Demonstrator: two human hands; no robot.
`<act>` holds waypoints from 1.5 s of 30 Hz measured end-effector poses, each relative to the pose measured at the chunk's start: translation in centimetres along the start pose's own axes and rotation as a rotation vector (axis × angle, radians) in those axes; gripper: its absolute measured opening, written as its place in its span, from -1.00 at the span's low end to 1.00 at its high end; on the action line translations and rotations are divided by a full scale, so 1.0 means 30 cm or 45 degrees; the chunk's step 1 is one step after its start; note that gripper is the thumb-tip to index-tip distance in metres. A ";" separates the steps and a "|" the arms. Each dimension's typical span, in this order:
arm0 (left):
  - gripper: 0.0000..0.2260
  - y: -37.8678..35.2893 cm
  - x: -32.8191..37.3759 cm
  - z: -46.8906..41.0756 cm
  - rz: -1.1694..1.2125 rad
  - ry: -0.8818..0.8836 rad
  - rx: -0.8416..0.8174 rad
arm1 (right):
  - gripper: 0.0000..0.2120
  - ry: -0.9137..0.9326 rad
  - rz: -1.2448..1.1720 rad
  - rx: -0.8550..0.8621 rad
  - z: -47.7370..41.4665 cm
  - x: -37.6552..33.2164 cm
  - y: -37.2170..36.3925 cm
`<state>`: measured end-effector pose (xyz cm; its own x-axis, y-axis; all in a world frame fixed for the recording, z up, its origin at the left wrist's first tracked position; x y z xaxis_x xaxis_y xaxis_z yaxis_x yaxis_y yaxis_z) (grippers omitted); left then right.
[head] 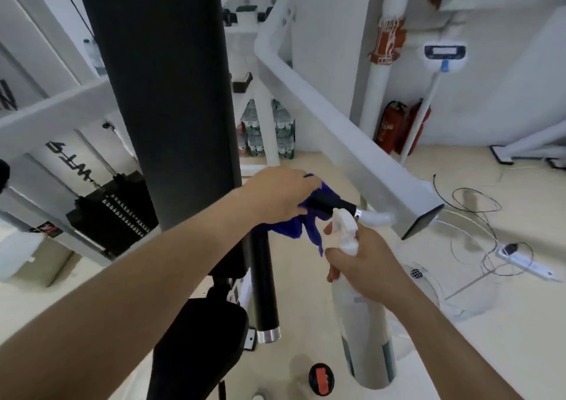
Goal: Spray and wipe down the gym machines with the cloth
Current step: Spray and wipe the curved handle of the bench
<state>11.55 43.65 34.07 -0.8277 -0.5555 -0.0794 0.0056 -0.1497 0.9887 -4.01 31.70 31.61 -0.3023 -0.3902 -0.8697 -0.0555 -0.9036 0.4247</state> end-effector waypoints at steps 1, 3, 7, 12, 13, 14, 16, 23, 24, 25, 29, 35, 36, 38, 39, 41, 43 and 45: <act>-0.66 0.000 0.017 -0.029 -0.105 -0.090 -0.007 | -0.87 -0.039 -0.001 0.045 -0.003 -0.004 -0.003; -0.54 -0.013 0.068 -0.068 -0.244 -0.233 0.036 | -0.93 -0.093 0.003 0.149 -0.007 -0.010 -0.011; -0.23 -0.037 0.095 -0.077 -0.230 -0.403 0.038 | -0.93 -0.174 -0.046 0.354 0.004 -0.032 -0.054; -0.53 -0.017 -0.009 0.021 -0.013 -0.613 0.158 | -0.93 -0.250 -0.130 0.490 0.072 -0.043 -0.107; -0.59 -0.006 -0.036 0.055 0.133 -0.548 0.153 | -0.92 -0.258 -0.156 0.486 0.086 -0.050 -0.112; -0.58 -0.010 -0.059 0.092 0.300 -0.474 0.148 | -0.87 -0.263 -0.177 0.471 0.102 -0.057 -0.121; -0.46 -0.030 -0.089 0.181 0.648 -0.350 0.197 | -0.81 -0.257 -0.193 0.430 0.127 -0.069 -0.140; -0.32 -0.171 0.061 0.489 1.044 0.205 0.388 | -0.76 -0.143 -0.143 0.273 0.195 -0.062 -0.196; -0.35 -0.192 0.110 0.523 1.020 0.197 0.413 | -0.76 -0.128 -0.137 0.248 0.211 -0.056 -0.208; -0.40 -0.215 0.152 0.553 1.036 0.166 0.449 | -0.77 -0.105 -0.129 0.219 0.228 -0.051 -0.223; -0.63 -0.287 0.259 0.662 1.508 0.221 0.480 | -0.90 -0.027 -0.100 0.111 0.299 -0.035 -0.272; -0.49 -0.305 0.301 0.615 1.885 0.788 0.770 | -0.90 -0.015 -0.089 0.031 0.374 -0.001 -0.320; -0.50 -0.310 0.315 0.586 1.860 0.816 0.755 | -0.89 -0.032 -0.091 0.027 0.382 0.004 -0.326; -0.72 -0.317 0.345 0.549 1.866 0.770 0.696 | -0.87 -0.046 -0.102 0.032 0.397 0.012 -0.333; -0.83 -0.314 0.353 0.546 1.829 0.762 0.663 | -0.86 -0.042 -0.104 0.037 0.401 0.017 -0.335; -0.85 -0.315 0.338 0.568 1.635 0.779 0.585 | -0.82 -0.033 -0.102 0.032 0.406 0.020 -0.338; -0.81 -0.341 0.303 0.626 1.380 0.793 0.440 | -0.79 -0.021 -0.082 0.017 0.404 0.020 -0.338; -0.82 -0.387 0.261 0.692 1.219 0.835 0.264 | -0.80 0.008 -0.066 0.022 0.400 0.014 -0.331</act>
<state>-6.66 58.02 24.60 -0.0885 -0.6926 0.7159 0.3266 0.6588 0.6778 -15.00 42.64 30.05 -0.2929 -0.3443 -0.8920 -0.0875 -0.9193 0.3836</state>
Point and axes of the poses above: each hand's wrist, its own z-axis away from the middle knuckle, its own y-axis out of the back of the hand, x = y × z, the point moved 1 cm from there along -z, towards the middle knuckle, and after that the axes turned 2 degrees about -x, right-handed, at the moved point
